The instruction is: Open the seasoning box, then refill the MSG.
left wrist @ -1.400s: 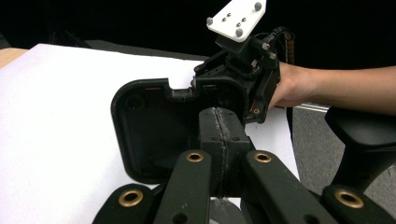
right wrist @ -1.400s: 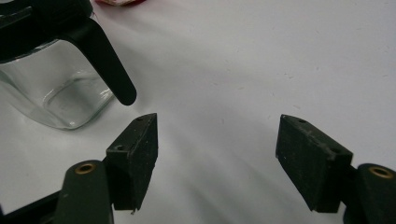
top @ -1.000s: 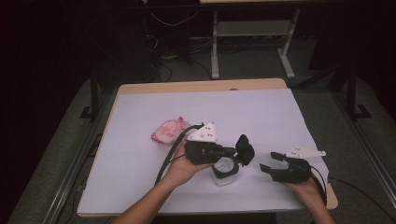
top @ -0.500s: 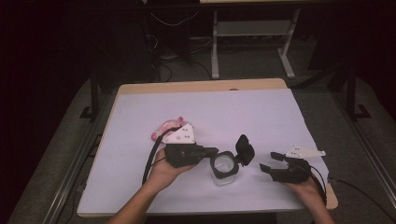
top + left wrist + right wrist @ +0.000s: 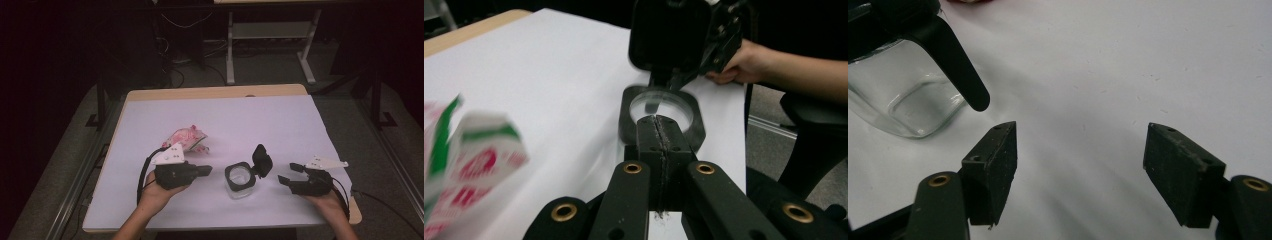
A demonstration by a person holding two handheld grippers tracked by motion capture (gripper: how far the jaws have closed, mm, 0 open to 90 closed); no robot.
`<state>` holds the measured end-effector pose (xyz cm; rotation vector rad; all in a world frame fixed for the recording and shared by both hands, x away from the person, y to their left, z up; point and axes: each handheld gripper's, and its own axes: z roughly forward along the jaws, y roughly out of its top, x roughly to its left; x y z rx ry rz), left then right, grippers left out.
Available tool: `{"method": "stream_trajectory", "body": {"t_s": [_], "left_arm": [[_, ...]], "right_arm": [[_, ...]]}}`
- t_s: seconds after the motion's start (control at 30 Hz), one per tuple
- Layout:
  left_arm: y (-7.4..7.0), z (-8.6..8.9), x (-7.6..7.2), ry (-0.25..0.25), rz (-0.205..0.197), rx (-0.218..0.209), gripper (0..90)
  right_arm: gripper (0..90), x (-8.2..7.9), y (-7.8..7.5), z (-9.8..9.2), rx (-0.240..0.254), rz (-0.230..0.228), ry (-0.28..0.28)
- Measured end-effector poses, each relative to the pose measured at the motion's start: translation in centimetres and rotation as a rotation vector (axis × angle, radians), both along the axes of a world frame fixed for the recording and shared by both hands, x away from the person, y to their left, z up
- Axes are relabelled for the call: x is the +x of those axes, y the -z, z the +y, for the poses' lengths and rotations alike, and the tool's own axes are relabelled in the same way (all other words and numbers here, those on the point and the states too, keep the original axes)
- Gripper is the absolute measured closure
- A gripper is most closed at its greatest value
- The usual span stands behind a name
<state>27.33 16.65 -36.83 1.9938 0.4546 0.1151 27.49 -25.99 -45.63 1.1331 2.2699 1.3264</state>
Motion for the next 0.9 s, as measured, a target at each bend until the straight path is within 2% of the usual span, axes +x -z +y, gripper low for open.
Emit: {"method": "stream_trajectory", "body": {"t_s": [0.2,0.5,0.57,0.67,0.8,0.9], "left_arm": [[1.6,2.4,-0.3,-0.038,0.021,0.004,89.9],[3.5,5.5,0.2,-0.086,0.038,0.048,86.5],[3.7,6.0,0.4,-0.095,0.043,0.046,82.9],[3.6,6.7,0.7,-0.103,0.053,0.008,77.9],[3.7,7.3,1.0,-0.116,0.054,0.018,68.0],[3.8,7.6,1.1,-0.146,0.039,0.031,63.0]], "right_arm": [[29.3,0.0,0.0,0.0,-0.001,0.001,-0.001],[29.3,0.0,0.0,0.1,-0.001,0.002,0.004],[29.3,0.0,0.0,0.1,0.0,0.001,0.005],[29.3,0.0,0.0,0.0,0.003,0.001,0.005],[29.3,0.0,0.0,0.0,0.006,0.002,0.006],[29.3,0.0,0.0,-0.1,0.012,0.002,0.01]]}}
